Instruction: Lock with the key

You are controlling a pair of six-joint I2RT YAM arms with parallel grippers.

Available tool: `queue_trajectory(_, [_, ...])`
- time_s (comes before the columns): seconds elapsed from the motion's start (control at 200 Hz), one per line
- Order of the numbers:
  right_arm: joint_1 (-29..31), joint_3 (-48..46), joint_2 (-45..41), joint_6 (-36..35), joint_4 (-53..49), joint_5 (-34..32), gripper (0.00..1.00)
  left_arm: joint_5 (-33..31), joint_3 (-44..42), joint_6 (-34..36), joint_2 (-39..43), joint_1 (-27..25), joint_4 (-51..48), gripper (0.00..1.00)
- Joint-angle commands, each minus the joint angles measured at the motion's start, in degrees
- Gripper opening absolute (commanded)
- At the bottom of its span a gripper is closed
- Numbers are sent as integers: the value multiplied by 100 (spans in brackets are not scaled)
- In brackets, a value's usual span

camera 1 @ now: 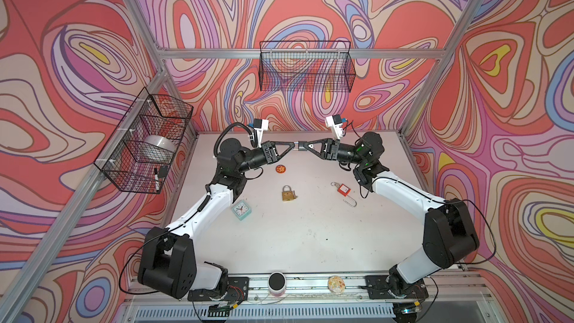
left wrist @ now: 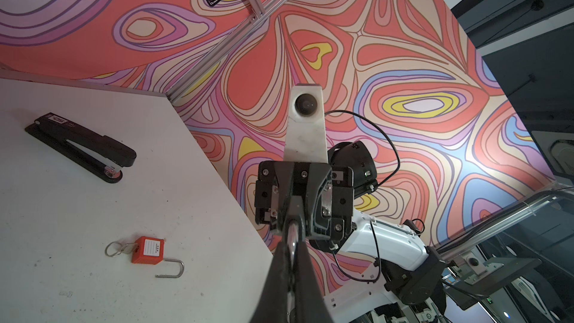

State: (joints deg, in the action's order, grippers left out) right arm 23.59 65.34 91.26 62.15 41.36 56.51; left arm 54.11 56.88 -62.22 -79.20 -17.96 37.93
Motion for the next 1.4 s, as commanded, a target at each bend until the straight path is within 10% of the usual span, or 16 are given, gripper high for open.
queue_trajectory(0.0, [260, 163, 50, -125, -115, 54, 0, 423, 51, 14, 7, -196, 176, 0])
queue_trajectory(0.225, [1383, 1207, 865, -1198, -1729, -195, 0, 190, 802, 1669, -323, -1133, -1706, 0])
queue_trajectory(0.456, [392, 145, -90, -598, -678, -303, 0, 510, -229, -721, 54, 579, 1233, 0])
queue_trajectory(0.656, [308, 260, 13, -536, -698, -53, 0, 575, -135, -1491, -177, 627, 2178, 0])
queue_trajectory(0.741, [299, 114, 14, -387, -305, -138, 32, 646, -174, -1631, -214, 629, 2357, 0])
queue_trajectory(0.906, [246, 25, -22, -385, -343, -136, 46, 704, -195, -1362, -40, 627, 1932, 0])
queue_trajectory(1.397, [143, 31, 93, 311, 403, -33, 29, 673, -325, -1297, -34, 627, 1900, 0])
